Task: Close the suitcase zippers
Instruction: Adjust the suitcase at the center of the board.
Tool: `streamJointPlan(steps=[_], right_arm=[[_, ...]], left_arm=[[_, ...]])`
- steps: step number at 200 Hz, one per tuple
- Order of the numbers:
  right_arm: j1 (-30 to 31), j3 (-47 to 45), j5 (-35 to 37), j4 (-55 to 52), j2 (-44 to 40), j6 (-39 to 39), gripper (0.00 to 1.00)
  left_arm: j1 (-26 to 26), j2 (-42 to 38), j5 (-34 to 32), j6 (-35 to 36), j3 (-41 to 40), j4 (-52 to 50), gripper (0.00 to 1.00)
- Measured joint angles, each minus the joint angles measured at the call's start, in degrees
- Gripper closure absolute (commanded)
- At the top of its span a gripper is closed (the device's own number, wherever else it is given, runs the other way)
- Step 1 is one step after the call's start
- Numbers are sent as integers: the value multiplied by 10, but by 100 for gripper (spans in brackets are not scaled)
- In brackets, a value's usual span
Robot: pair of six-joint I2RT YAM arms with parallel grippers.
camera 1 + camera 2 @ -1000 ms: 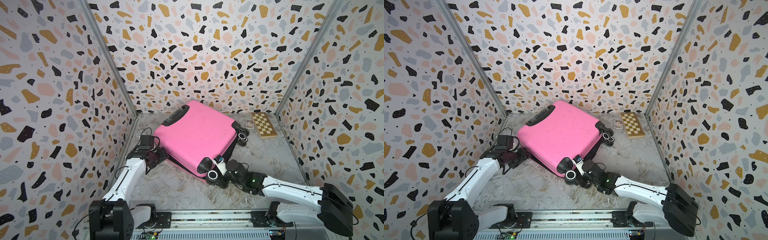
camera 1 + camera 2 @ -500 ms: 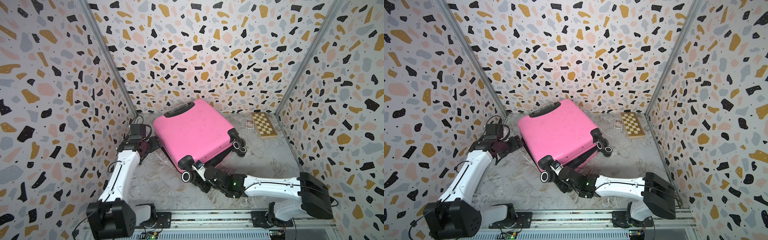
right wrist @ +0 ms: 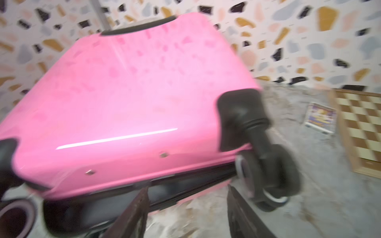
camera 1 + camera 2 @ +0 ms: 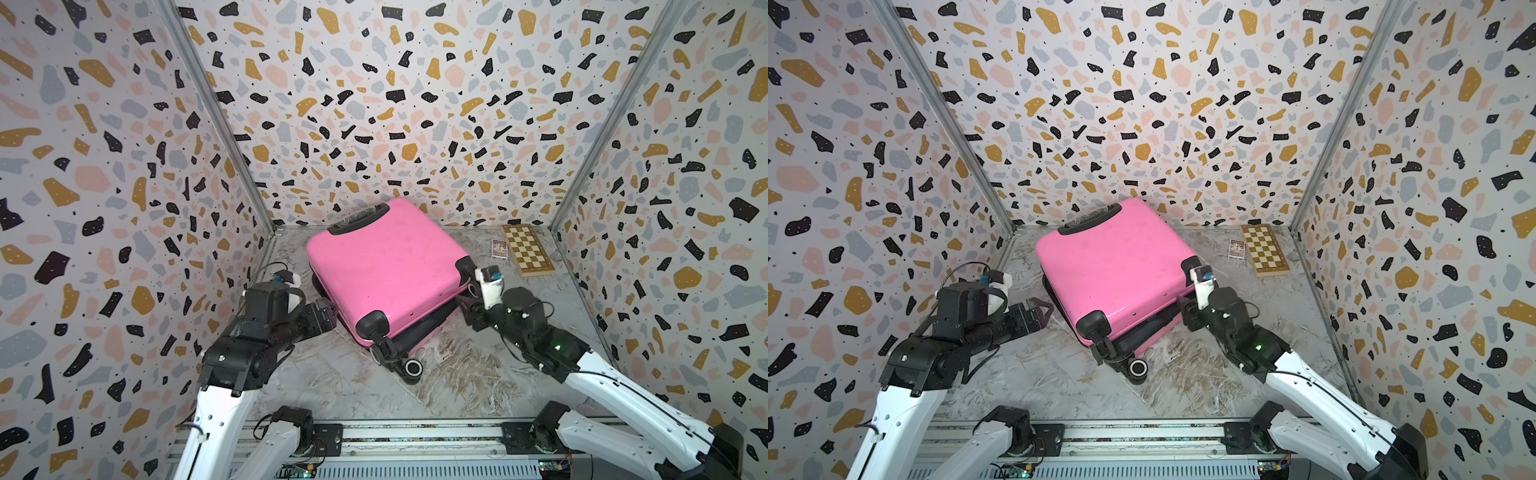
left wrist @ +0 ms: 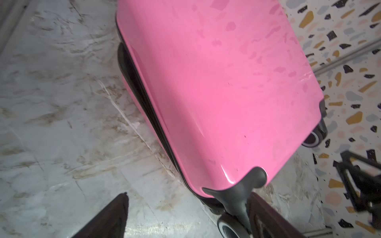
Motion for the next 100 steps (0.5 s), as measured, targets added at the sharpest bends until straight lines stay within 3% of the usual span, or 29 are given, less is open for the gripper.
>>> streamJointPlan(steps=[28, 56, 74, 100], right_arm=[[-155, 61, -68, -14, 46, -37, 38], [-263, 123, -128, -14, 143, -57, 40], [-291, 142, -152, -12, 207, -63, 44], [-285, 146, -189, -18, 276, -75, 48]], left_arm=[[-78, 18, 1, -33, -18, 1, 10], [-120, 50, 2, -48, -31, 14, 10], [-122, 66, 2, -55, -44, 34, 10], [-123, 78, -13, -58, -50, 56, 9]])
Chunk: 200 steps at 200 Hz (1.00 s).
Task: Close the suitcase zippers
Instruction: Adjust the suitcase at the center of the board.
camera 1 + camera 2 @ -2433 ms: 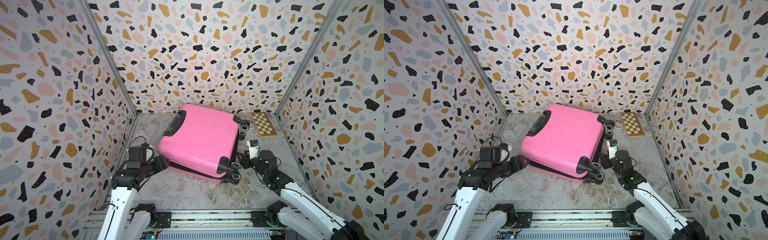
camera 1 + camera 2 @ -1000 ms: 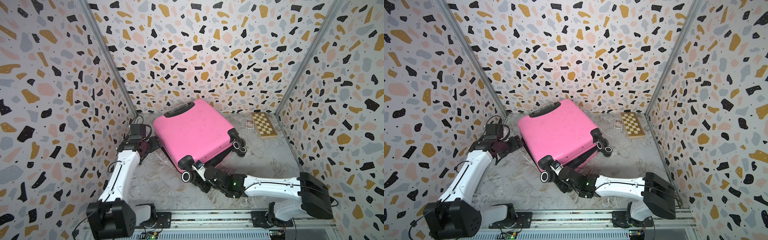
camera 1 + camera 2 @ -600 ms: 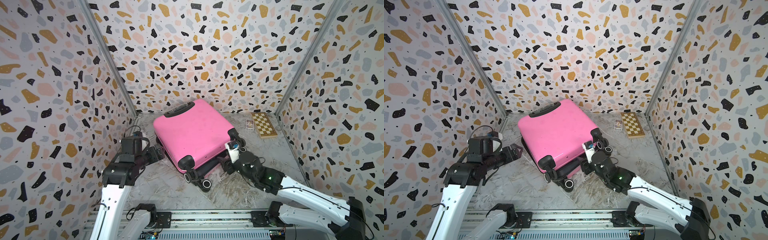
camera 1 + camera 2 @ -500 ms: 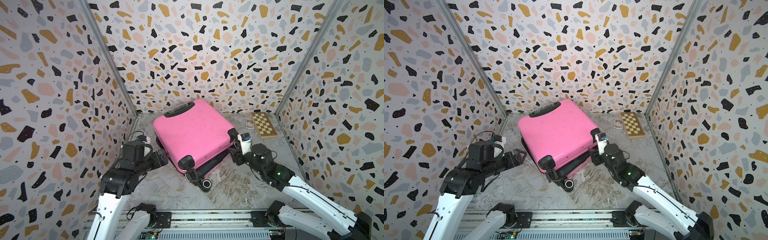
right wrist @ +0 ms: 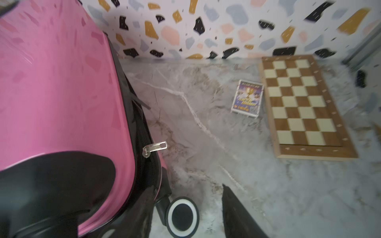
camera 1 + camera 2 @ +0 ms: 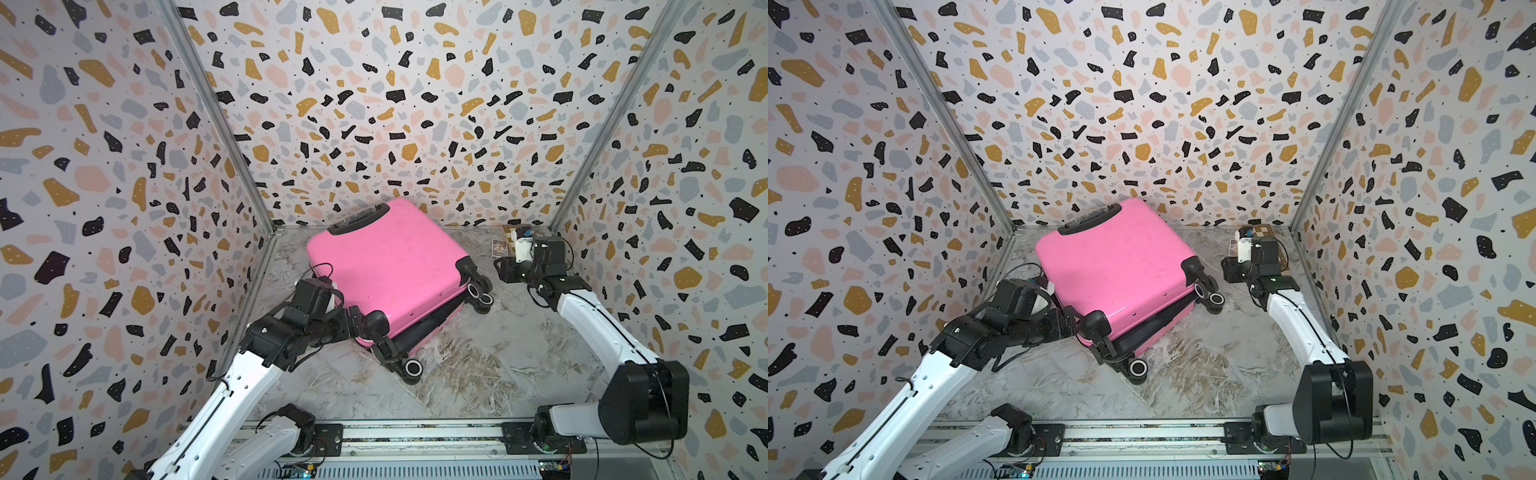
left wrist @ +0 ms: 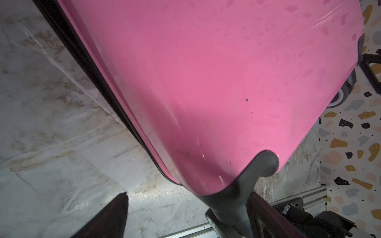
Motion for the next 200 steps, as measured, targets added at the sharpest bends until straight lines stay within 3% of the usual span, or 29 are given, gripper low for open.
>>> streamJointPlan(steps=[63, 133, 200], right_arm=[[76, -23, 8, -5, 5, -44, 48], [195, -103, 31, 6, -81, -47, 47], [323, -148, 33, 26, -116, -18, 47]], left_arm=[[8, 57, -41, 10, 4, 68, 3], [126, 121, -42, 75, 43, 90, 1], [168, 171, -103, 162, 127, 23, 0]])
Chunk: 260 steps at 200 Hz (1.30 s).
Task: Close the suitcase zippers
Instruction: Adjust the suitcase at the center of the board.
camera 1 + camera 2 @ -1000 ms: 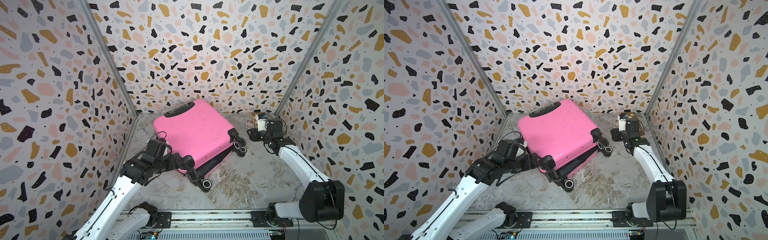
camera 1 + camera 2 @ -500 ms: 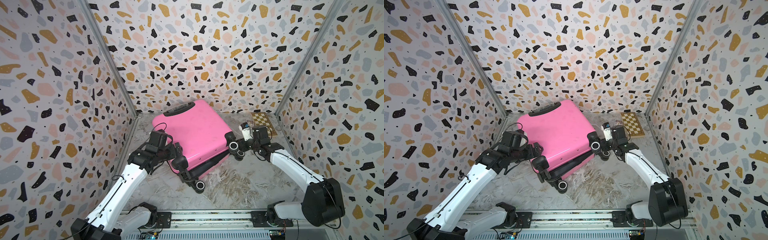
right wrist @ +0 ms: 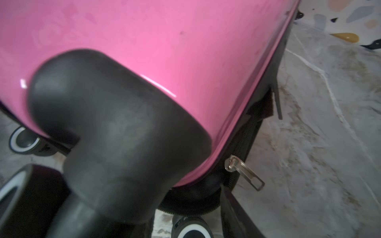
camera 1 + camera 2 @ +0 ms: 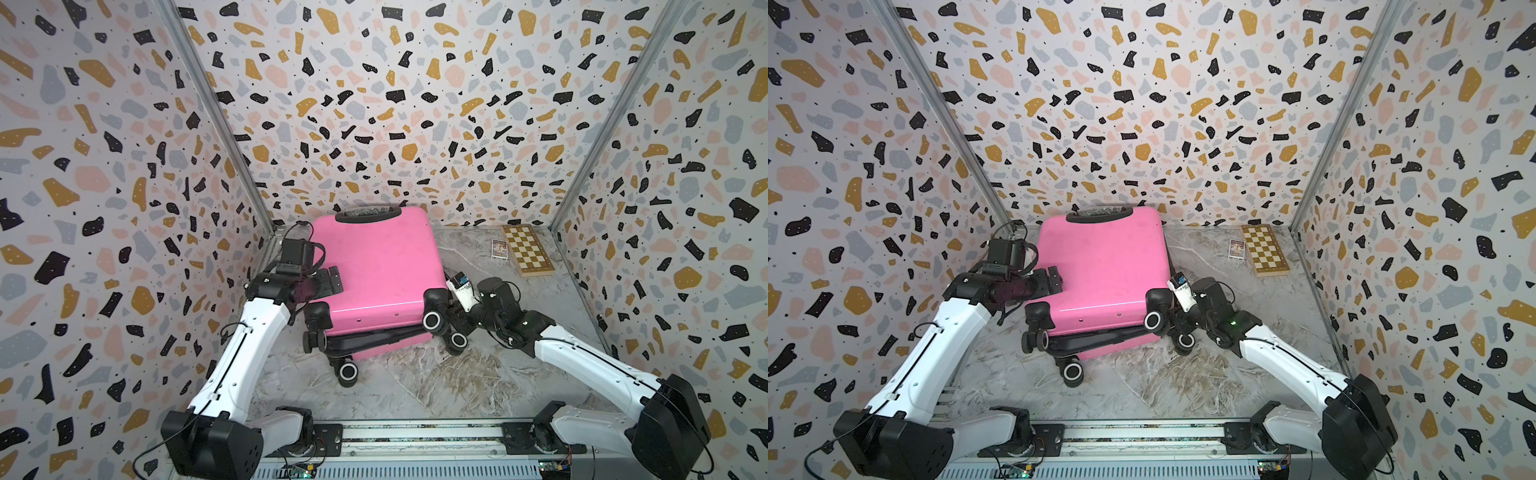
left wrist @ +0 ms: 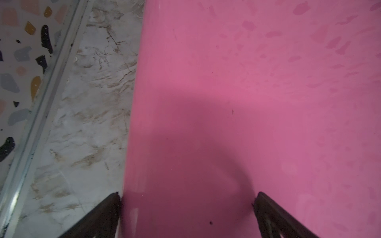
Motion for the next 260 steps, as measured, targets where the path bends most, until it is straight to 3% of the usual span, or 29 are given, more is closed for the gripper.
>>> streamJointPlan(steps=[30, 75, 96, 114, 132, 171, 211, 260], right_arm=[[39, 0, -6, 18, 10, 18, 47], [45, 0, 2, 33, 17, 39, 47], [44, 0, 4, 33, 17, 40, 48], [44, 0, -2, 33, 17, 40, 49], [45, 0, -10, 34, 17, 39, 53], [72, 1, -6, 33, 28, 42, 53], [126, 31, -2, 38, 66, 63, 52], [158, 57, 1, 60, 87, 78, 44]], left_arm=[[0, -52, -6, 20, 2, -69, 0], [-1, -166, -15, 3, -52, -162, 0], [-1, -171, -33, -6, -56, -181, 1], [0, -162, -34, -12, -55, -186, 8], [-1, -153, 0, -14, -55, -181, 14], [-14, -142, 57, -4, -3, -198, 15], [-104, -130, 67, -2, 66, -202, 15], [-249, -120, 55, -28, 41, -200, 14]])
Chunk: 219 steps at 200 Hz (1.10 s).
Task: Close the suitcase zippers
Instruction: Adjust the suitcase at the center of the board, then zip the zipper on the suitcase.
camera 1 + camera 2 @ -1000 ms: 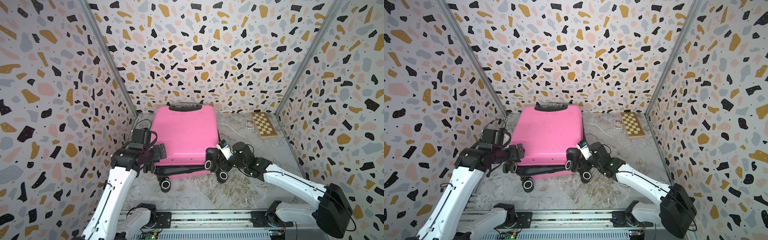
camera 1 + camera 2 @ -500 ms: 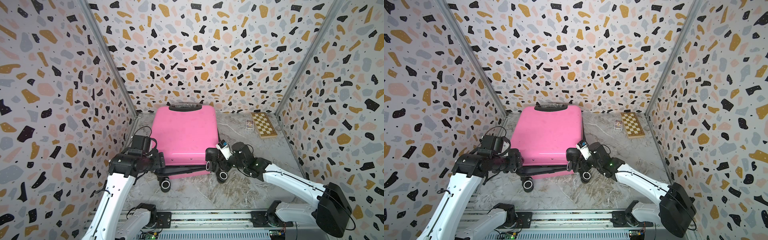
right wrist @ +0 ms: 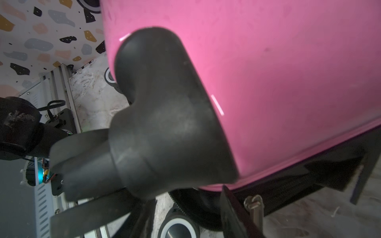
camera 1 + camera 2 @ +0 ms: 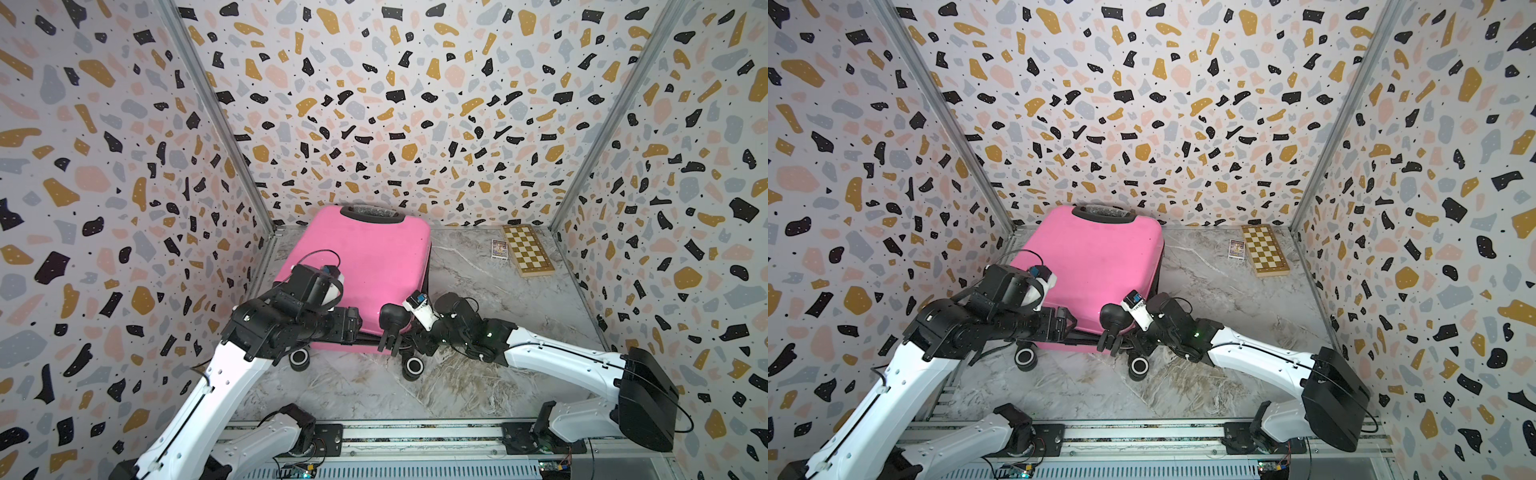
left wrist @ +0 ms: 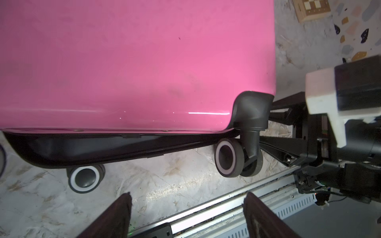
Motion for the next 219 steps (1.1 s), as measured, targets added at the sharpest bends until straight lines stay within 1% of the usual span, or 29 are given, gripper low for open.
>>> streamJointPlan(steps=[17, 25, 60, 72, 81, 92, 105, 130, 155, 171, 192, 202, 212, 219], right_arm=[[-16, 0, 3, -1, -17, 3, 42], [-33, -3, 2, -2, -33, 5, 41], [-139, -41, -3, -1, -115, 6, 39], [-174, -60, -8, -1, -129, 4, 39], [-198, -76, -15, -1, -134, 1, 39], [-221, -97, -24, -1, -137, -3, 39], [-236, -123, -36, 0, -141, -8, 39], [-239, -158, -59, 7, -146, -18, 39], [-239, -166, -79, 21, -147, -24, 40], [-239, -166, -89, 30, -147, -28, 40], [-239, -166, -98, 39, -144, -30, 40], [-239, -166, -101, 42, -142, -31, 41], [-239, -166, -106, 46, -139, -32, 43], [-239, -166, -110, 49, -136, -33, 43]], left_arm=[[-50, 3, -10, -18, -19, 7, 12], [-75, 4, -17, -28, -28, 12, 11], [-168, 9, -48, -63, -64, 48, 5], [-195, 19, -64, -73, -68, 61, 1], [-214, 30, -76, -80, -69, 74, 0], [-228, 44, -84, -87, -71, 90, 0], [-233, 59, -98, -96, -76, 109, 0], [-234, 90, -128, -107, -87, 132, 3], [-234, 124, -141, -118, -87, 145, 5], [-234, 139, -141, -126, -90, 150, 8], [-234, 144, -134, -137, -103, 153, 20], [-234, 143, -127, -142, -108, 153, 29], [-234, 141, -117, -144, -112, 155, 36], [-234, 138, -107, -144, -116, 158, 44]])
